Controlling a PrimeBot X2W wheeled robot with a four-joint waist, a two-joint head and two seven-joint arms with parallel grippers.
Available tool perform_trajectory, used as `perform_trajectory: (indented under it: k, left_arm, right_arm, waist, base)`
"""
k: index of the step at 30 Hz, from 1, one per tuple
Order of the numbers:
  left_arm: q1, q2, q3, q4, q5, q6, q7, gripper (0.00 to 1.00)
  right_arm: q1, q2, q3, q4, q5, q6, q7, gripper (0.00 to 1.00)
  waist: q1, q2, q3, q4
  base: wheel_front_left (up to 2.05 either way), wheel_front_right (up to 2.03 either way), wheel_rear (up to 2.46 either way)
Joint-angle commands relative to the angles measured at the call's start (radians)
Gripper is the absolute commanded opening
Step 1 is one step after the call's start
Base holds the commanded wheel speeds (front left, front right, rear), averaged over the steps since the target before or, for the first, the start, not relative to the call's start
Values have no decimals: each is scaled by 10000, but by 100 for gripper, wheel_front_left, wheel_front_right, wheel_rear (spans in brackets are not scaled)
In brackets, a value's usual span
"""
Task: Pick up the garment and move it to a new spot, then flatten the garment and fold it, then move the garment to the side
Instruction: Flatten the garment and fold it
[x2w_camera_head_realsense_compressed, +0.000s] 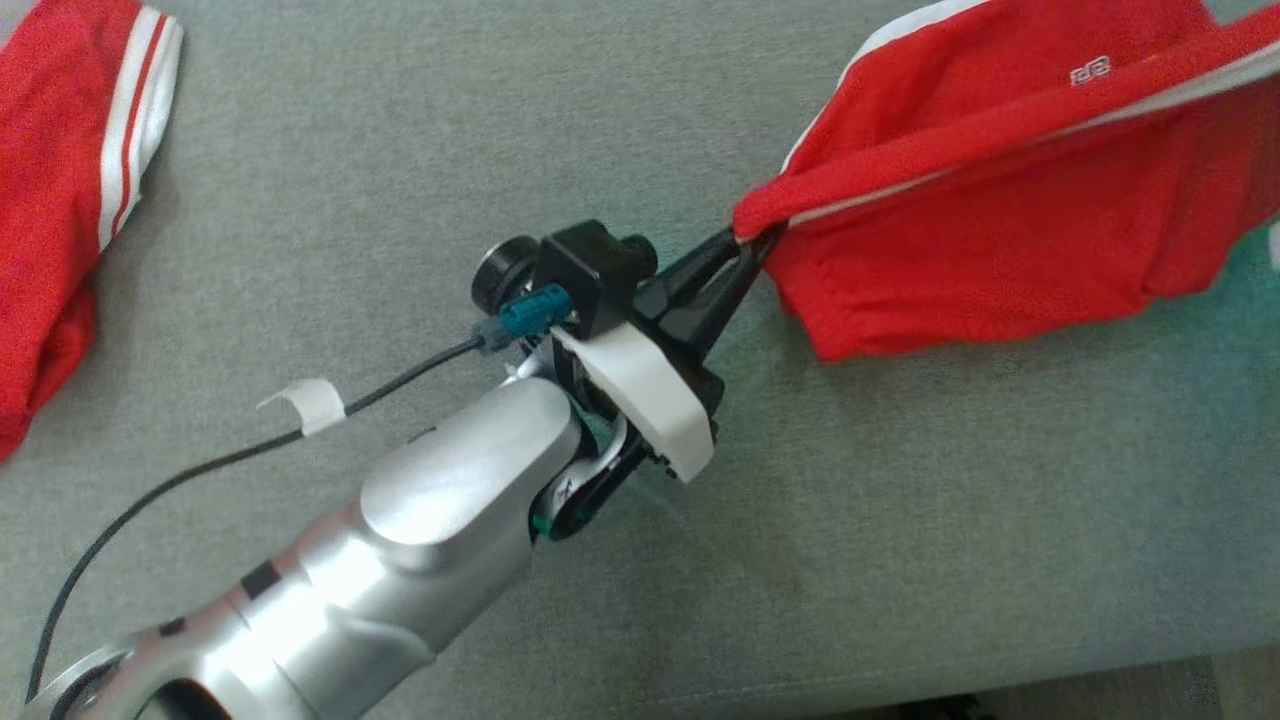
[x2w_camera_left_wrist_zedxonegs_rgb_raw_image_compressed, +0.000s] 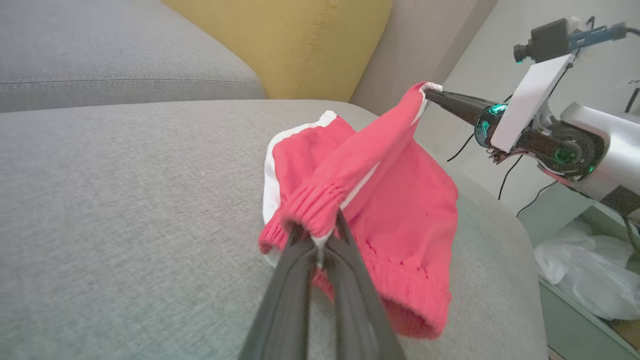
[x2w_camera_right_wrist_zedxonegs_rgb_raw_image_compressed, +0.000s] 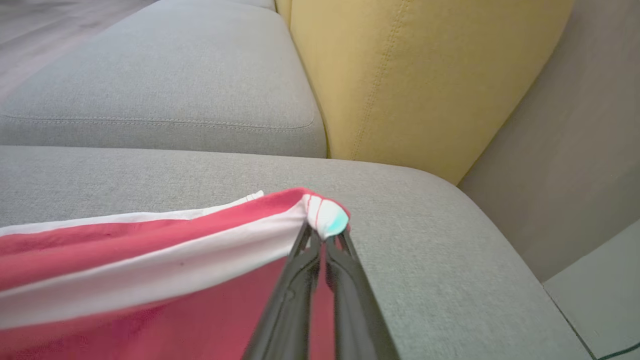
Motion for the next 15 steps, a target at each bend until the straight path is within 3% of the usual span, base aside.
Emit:
perform_trajectory:
  k: [1,4,6,7,8,9,10,15]
  left_arm:
    - [-392,24,410,-241,-35,21,-64,0]
    - [-426,8,474,-168,-113,13,-82,0]
    - [-448,-32,497,-104,-159,-9,-103,0]
    - [-464,-46,505,-74,-171,-24,-120,0]
    - [-472,-60,526,-43,-185,-23,-153,10]
    - [-479,-81,574,-16,-184,10,-241,42]
    - [-479,-99,610,21,-176,45,-322,100]
    - [-445,-126,701,205,22,295,-756,100]
  right_arm:
    - [-313,-363,204,30,-98,-9,-125,0]
    - [-833,-337,480,658,-187,-9,-320,3]
    - [-1150,-309,652,1057,-239,-9,-490,49]
    - [-1298,-276,705,1234,-222,-9,-616,100]
    - [-1431,-248,748,1405,-225,-9,-730,100]
    - [-1555,-226,835,1535,-221,-9,-880,100]
    - [-1660,-188,899,1654,-166,-9,-1029,100]
    - [-1814,-62,1170,1914,380,-9,-1630,100]
  waist:
    - [-2,0,110,129]
    - [-2,0,184,191]
    - [-2,0,231,229]
    - [-2,0,252,241]
    - [-2,0,272,254]
    - [-2,0,286,270]
    - [-2,0,289,284]
    - [-2,0,241,333]
  base:
    - [0,0,0]
    - [0,0,0]
    - [0,0,0]
    - [0,0,0]
    - [0,0,0]
    - [0,0,0]
    - [0,0,0]
    - [0,0,0]
